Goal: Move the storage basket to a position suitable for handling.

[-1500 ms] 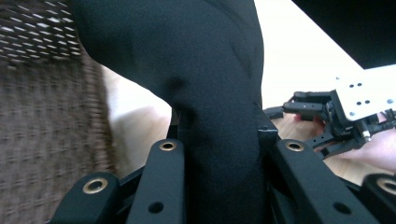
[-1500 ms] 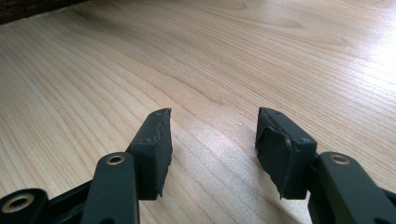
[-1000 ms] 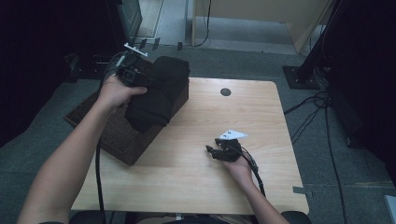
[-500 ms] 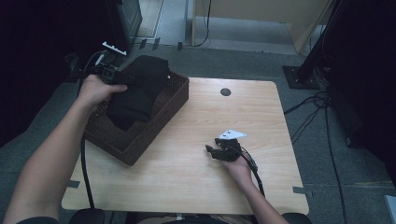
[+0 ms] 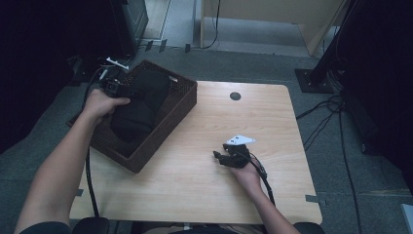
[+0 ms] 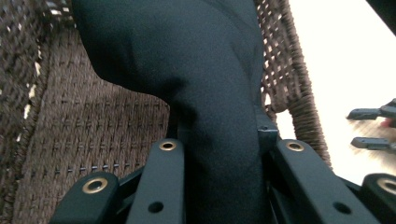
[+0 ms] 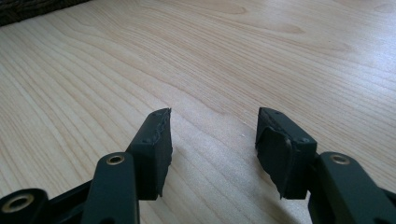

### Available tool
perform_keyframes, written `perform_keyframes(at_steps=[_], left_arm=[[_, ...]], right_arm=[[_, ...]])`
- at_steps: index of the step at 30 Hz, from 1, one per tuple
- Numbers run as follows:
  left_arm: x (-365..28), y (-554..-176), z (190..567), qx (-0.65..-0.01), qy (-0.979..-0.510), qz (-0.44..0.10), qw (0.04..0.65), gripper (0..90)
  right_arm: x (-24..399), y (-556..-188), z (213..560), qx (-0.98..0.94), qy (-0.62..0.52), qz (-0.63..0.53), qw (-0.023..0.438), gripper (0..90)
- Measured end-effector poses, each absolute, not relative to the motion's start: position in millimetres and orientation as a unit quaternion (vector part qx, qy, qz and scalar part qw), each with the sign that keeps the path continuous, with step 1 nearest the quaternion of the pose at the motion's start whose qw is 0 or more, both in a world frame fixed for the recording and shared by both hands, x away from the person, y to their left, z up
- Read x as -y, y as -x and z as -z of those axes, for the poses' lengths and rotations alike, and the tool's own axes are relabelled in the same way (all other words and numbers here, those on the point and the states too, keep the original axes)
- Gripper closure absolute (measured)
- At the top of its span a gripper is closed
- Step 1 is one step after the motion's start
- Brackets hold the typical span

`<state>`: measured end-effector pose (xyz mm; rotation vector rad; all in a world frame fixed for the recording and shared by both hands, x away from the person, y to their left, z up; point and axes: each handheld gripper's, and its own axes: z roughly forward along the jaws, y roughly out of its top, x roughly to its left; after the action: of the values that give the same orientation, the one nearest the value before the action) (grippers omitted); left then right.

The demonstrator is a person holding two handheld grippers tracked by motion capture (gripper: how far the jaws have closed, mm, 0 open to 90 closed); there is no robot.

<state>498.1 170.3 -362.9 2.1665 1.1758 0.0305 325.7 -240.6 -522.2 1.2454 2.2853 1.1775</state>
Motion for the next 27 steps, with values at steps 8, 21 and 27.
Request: perform_keyframes(at_steps=[8,21,27], left_arm=[[-166.3,-500.5,384.4,-0.435,-0.838,0.011,0.328,73.0],[-155.0,-521.4,425.9,-0.438,-0.846,0.003,0.304,71.4],[-166.3,-531.1,435.3,-0.481,-0.821,-0.014,0.307,60.6]], right_arm=[[241.2,-325.0,522.1,-0.791,-0.433,-0.409,0.141,45.8],[240.8,-324.9,522.2,-0.792,-0.432,-0.408,0.143,45.9],[241.2,-325.0,522.1,-0.791,-0.433,-0.409,0.141,45.9]])
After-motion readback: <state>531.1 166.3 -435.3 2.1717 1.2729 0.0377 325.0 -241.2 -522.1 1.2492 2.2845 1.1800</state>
